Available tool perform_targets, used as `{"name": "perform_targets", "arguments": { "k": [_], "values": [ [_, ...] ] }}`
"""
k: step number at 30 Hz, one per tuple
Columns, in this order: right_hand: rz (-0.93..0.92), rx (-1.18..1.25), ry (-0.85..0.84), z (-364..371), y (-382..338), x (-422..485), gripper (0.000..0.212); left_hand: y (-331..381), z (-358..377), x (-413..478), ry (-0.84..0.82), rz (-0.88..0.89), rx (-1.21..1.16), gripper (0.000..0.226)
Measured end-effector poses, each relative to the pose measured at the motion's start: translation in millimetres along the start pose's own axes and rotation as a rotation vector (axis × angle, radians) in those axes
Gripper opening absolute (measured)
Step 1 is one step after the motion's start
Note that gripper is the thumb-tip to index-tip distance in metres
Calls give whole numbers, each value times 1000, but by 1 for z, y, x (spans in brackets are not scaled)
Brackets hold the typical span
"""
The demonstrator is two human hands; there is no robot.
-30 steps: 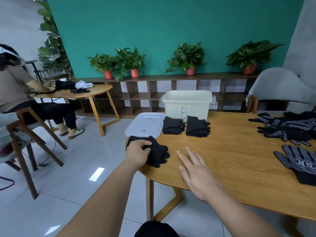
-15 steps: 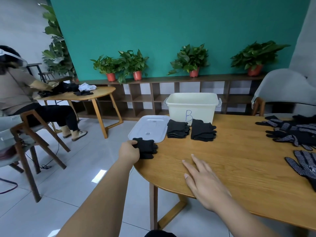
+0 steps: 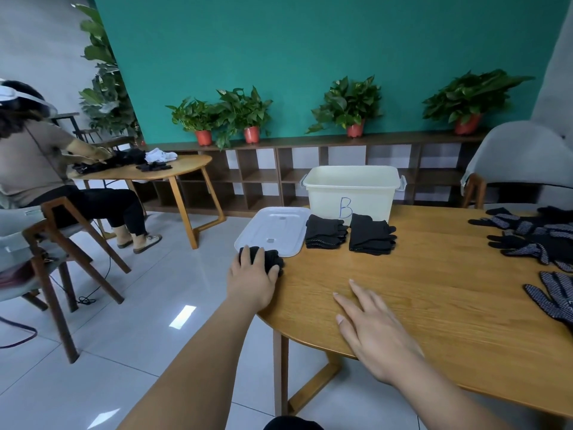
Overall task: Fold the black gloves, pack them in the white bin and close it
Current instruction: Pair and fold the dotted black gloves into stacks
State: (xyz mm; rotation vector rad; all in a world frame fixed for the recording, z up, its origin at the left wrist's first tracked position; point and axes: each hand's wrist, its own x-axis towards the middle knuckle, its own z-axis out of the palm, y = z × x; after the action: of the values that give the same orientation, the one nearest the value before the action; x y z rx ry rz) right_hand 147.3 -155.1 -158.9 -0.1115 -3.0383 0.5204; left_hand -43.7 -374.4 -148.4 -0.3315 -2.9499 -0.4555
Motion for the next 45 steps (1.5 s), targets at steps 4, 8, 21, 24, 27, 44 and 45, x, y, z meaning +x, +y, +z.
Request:
{"name": "perform_targets", "arguments": {
  "k": [4,8,21,24,27,44,45],
  "values": [
    [-2,0,6,2,1,1,59,-4,15,-7,-145,14,76,81],
    [-12,5,22,6,4,3,60,-14,16,-7,-153,58,81,84],
    [-15,145,121,6,10,3,57,5,0,-11,-107,153,158,84],
    [-2,255,208,6,14,5,54,24,-1,-22,-117,182,159,84],
    [24,397,320,4,23,5,47,48,0,-39,-140,231,146,82],
    [390,88,461,-62,182,-96,53,246,49,-121,-262,610,-20,79],
    [417,33,464,-65,190,-100,54,255,51,-125,-266,630,-24,79]
  ]
}}
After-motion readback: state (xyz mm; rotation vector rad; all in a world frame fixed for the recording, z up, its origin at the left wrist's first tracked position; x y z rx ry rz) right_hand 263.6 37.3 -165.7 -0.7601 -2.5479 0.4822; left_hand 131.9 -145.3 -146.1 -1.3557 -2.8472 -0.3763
